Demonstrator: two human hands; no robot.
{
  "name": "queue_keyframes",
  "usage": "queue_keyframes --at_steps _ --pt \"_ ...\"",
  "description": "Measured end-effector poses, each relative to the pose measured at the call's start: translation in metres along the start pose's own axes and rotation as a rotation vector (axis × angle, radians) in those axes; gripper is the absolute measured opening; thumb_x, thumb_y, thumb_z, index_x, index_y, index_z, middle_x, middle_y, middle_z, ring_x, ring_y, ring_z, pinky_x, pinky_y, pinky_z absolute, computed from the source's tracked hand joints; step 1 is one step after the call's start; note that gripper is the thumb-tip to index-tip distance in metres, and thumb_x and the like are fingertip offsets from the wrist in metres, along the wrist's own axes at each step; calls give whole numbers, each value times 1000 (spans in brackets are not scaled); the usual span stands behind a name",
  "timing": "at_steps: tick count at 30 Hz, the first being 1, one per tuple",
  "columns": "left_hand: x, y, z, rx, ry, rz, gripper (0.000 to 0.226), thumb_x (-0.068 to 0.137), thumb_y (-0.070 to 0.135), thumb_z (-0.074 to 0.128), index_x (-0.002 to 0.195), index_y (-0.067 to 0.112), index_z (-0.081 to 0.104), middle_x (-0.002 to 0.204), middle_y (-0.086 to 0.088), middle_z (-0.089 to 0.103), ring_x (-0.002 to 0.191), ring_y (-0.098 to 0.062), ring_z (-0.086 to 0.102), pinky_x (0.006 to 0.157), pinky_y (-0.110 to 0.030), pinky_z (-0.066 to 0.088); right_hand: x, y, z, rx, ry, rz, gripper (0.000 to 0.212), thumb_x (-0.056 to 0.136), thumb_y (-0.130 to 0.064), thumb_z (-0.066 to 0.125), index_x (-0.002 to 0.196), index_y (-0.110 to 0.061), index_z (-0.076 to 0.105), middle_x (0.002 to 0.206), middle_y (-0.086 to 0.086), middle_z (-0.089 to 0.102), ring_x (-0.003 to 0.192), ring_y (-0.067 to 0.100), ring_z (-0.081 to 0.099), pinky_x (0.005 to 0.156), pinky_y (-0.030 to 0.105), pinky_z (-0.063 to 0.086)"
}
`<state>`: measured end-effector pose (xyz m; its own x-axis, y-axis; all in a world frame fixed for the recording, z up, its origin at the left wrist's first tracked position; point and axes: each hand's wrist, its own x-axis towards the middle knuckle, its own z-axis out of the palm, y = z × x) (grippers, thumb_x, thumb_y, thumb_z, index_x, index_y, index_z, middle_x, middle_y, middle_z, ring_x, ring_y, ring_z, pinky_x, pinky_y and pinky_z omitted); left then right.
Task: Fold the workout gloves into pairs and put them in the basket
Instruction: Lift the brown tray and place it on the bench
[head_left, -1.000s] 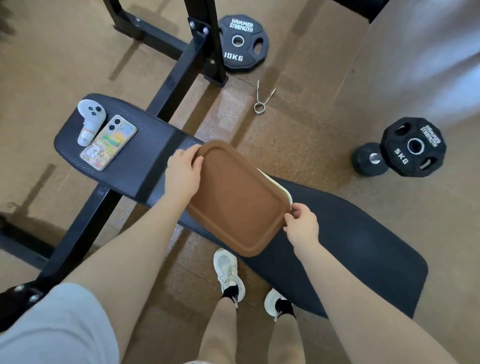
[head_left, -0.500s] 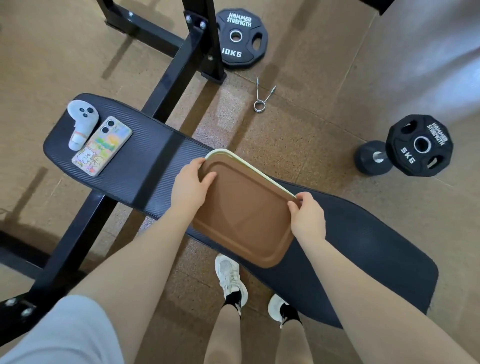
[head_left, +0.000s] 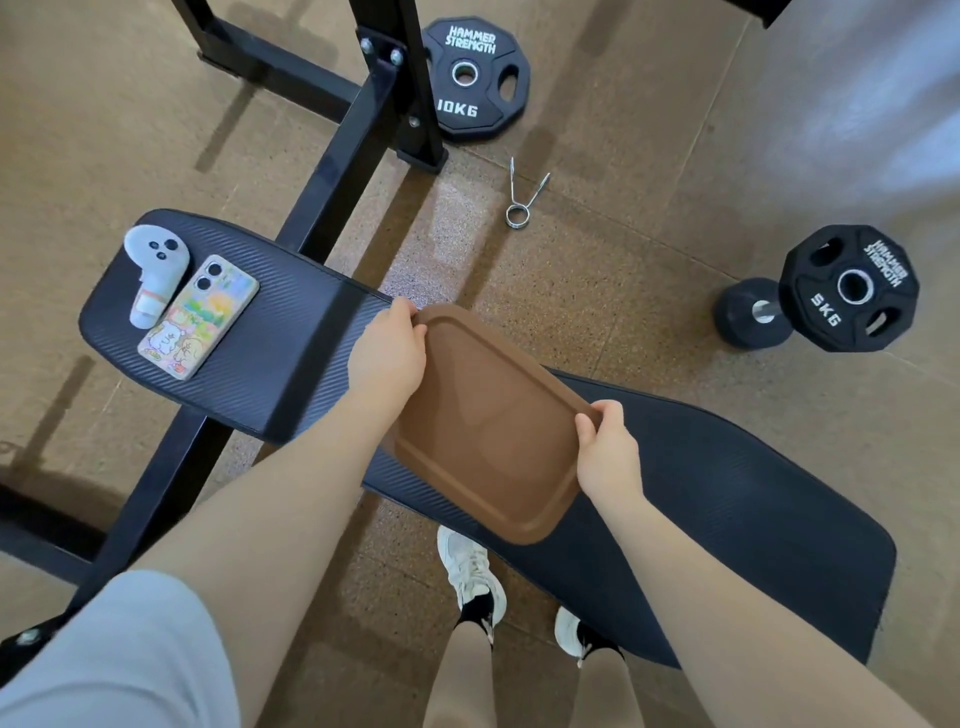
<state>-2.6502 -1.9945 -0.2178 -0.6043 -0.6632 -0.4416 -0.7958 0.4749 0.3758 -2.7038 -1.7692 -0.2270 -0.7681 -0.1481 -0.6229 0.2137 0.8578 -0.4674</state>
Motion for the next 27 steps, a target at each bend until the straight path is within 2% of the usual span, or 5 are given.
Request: queue_keyframes --at_steps 5,14,20,23,27 --pt "16 3 0 96 -130 155 40 97 20 34 136 23 35 130 -13 45 114 -34 48 86 -43 44 7 -1 -1 -89 -39 -53 31 97 -32 41 123 -17 44 120 6 54 102 23 54 86 40 48" --pt "10 -14 2 17 -119 167 31 95 22 44 124 17 55 113 -18 49 106 -35 49 88 -33 37 39 -19 -5 -155 -138 -184 28 88 -31 58 114 -19 56 114 8 50 110 27 47 93 44 44" --pt "-29 -36 -1 -327 -85 -193 46 91 32 53 130 10 44 124 -14 56 114 -28 51 93 -31 35 12 -17 12 142 78 26 47 94 -29 50 136 -15 36 137 11 42 124 28 41 102 41 35" --pt "-55 -44 0 -323 -21 -300 41 87 32 58 119 6 56 120 -12 61 110 -26 54 92 -31 38 -13 -3 20 303 1 240 52 98 -26 38 144 -12 18 144 11 35 128 30 40 106 43 35" --pt "-72 -50 2 -423 15 -405 35 86 24 61 114 5 61 116 -12 64 104 -26 59 92 -36 44 -27 11 11 316 -119 333 41 99 -26 35 137 -11 33 131 7 49 112 25 50 93 37 42"
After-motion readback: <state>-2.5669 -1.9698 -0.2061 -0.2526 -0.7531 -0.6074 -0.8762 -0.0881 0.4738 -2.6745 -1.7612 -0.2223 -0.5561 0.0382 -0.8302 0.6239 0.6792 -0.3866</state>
